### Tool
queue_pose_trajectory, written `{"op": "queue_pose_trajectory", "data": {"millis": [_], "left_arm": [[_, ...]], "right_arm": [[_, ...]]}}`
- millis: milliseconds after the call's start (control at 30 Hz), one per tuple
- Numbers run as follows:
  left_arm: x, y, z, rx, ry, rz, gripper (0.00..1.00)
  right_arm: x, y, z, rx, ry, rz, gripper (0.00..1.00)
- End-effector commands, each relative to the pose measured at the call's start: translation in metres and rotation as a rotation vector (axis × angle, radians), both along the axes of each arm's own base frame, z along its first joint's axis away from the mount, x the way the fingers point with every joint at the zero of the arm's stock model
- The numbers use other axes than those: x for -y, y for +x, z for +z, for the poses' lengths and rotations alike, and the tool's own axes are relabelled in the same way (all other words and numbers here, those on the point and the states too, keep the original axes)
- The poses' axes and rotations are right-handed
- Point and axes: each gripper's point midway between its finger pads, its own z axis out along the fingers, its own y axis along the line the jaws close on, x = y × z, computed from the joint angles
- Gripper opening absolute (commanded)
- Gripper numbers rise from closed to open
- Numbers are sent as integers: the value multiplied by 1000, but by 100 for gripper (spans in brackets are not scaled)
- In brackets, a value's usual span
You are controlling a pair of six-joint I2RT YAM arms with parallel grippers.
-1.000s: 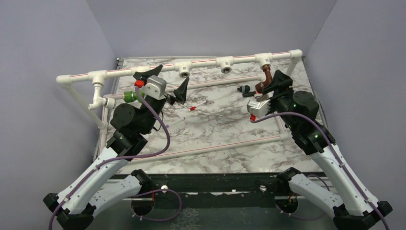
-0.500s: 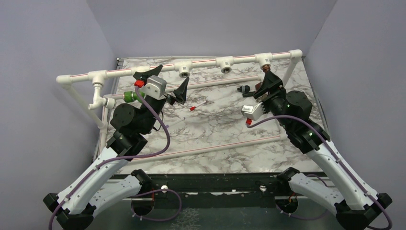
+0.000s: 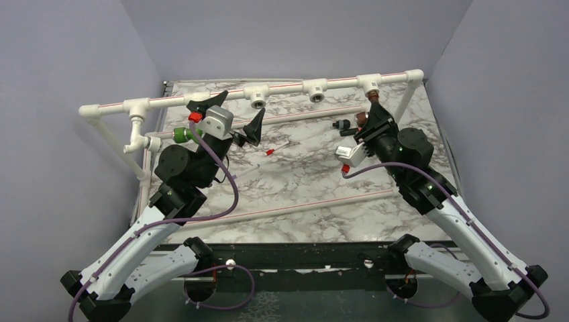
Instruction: Install the water faucets
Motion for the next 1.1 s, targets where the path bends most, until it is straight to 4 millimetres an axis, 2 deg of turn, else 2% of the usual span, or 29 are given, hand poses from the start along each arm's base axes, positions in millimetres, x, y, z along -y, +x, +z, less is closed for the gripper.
{"op": "queue_pose_trajectory", "data": {"millis": [0,133,233,667,833,1067], "left_arm": [[-3,-1,4,18,-16,11,99],[-3,-1,4,19,-16,10,99],[-3,-1,4,19,-16,11,99],[-3,0,3,17,-16,15,99],[-2,-1,4,17,-18,11,99],[-2,-1,3,17,-19,11,99]], "right_arm": [[0,-4,6,41,118,-5,26],[-5,-11,11,59,281,49,12],[-11,-17,21,37,495,106,1],[-36,-25,30,-268,1410,224,1],[-35,-23,29,-342,1730,212,1],[-23,-15,19,-397,2206,116,1]]}}
